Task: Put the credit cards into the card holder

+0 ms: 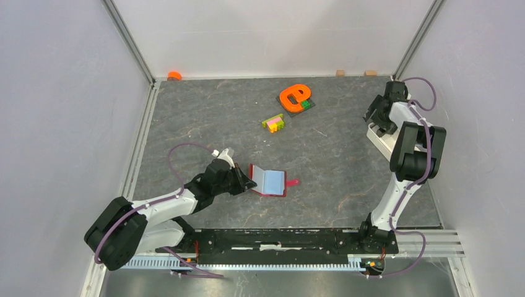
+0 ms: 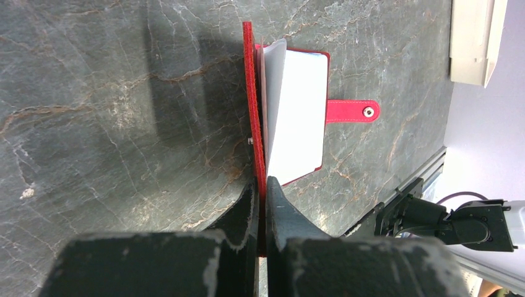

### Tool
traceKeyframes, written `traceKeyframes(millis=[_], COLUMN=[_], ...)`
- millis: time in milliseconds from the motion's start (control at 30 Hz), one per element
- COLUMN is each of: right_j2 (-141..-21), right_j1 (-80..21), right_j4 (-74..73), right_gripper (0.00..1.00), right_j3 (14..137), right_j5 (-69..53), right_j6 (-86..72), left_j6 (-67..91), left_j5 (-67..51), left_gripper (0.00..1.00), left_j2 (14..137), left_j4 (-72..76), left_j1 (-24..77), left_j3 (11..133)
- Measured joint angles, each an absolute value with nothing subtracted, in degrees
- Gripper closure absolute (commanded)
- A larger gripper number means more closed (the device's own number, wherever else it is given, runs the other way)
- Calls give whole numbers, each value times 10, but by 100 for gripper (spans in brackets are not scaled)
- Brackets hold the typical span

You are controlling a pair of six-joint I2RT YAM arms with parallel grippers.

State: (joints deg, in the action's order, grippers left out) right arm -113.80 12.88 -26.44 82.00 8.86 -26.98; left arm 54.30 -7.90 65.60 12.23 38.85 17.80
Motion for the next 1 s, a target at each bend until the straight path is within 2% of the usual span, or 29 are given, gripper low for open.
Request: traceKeyframes(millis=[233, 467, 600, 833, 1000], right_j2=[-1110, -1088, -1082, -1076, -1063], right_j1=[129, 130, 132, 132, 132], right_j4=[-262, -249, -238, -239, -245], right_gripper=[33, 64, 68, 94, 96], right_j3=[816, 800, 797, 781, 777], right_j5=[91, 91, 91, 93, 92], right_j6=[-266, -260, -256, -253, -253], left_j6=[543, 543, 543, 542, 539], left_j5=[-81, -82, -83, -93, -94], left_gripper=[98, 98, 98, 98, 98], left_j2=[656, 656, 656, 656, 655], left_j4=[122, 122, 122, 121, 121], left_j1=[386, 386, 386, 383, 383], left_j3=[176, 176, 176, 176, 176])
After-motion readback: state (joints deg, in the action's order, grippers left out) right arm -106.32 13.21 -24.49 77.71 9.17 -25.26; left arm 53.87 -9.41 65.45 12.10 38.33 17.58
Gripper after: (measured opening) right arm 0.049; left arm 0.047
